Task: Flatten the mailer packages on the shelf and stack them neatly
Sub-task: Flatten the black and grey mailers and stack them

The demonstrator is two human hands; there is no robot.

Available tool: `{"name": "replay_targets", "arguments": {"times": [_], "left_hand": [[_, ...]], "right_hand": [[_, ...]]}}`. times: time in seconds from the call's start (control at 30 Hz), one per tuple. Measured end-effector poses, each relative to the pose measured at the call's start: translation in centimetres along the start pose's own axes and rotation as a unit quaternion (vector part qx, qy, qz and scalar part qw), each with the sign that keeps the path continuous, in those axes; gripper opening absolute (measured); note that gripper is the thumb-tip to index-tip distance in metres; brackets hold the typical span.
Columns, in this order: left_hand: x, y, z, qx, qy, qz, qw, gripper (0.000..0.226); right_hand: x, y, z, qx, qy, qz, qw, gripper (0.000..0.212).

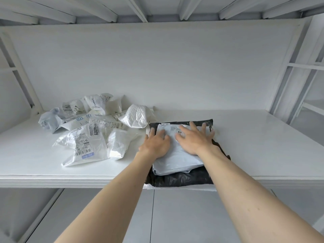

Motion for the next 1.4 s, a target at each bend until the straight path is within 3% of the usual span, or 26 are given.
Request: {"name": "replay_targets", "arguments": {"times": [0.2, 0.67, 0.77, 0.9, 1.07, 1.13, 1.27, 1.4], "left_hand": [[2.6, -0.4, -1.4, -0.016, 0.032, -0.008, 0.999, 0.053], [2.9, -0.8, -1.0, -0.014, 0.088, -0.010, 0.996, 0.052], [1.1, -1.8, -0.5, 0.018, 0.105, 0.036, 0.994, 0.050], [-5.2, -3.2, -1.4, 0.067, 0.084, 0.154, 0.982, 0.045], [-12.5, -4.3, -8.3, -0.014, 0.100, 0.216, 0.971, 0.048], [-14.5, -5.0, -12.5, -0.092, 0.031, 0.222, 0.970, 0.055], [-16.1, -6.5, -19.2, -0.225, -0.139, 0.232, 0.936, 0.071], [-15.1, -7.7, -22.5, -0.261, -0.199, 0.197, 0.924, 0.082]], "right_hand": [[3.9, 0.4, -0.9, -0.015, -0.035, -0.043, 0.998, 0.057], [5.1, 0.3, -0.4, -0.003, -0.037, -0.078, 0.996, 0.057], [4.5, 0.2, -0.4, 0.014, -0.062, -0.087, 0.994, 0.057], [1.7, -0.7, -4.0, -0.025, -0.120, -0.015, 0.992, 0.055], [-0.9, -2.1, -11.6, -0.129, -0.016, 0.075, 0.989, 0.048], [-1.7, -3.0, -14.5, -0.168, 0.023, 0.100, 0.980, 0.046], [-1.4, -4.0, -18.2, -0.197, 0.047, 0.076, 0.976, 0.049], [-0.4, -4.8, -21.0, -0.224, 0.048, 0.057, 0.972, 0.047]]}}
Point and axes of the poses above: each hand's wrist, its own y-axis towards the middle knuckle, its own x-axis out of the palm, z = x × y, the point moved 8 cm from there along y, towards the middle knuckle, and after that the axes turned 2 degrees about -z, right-handed, at the moved point
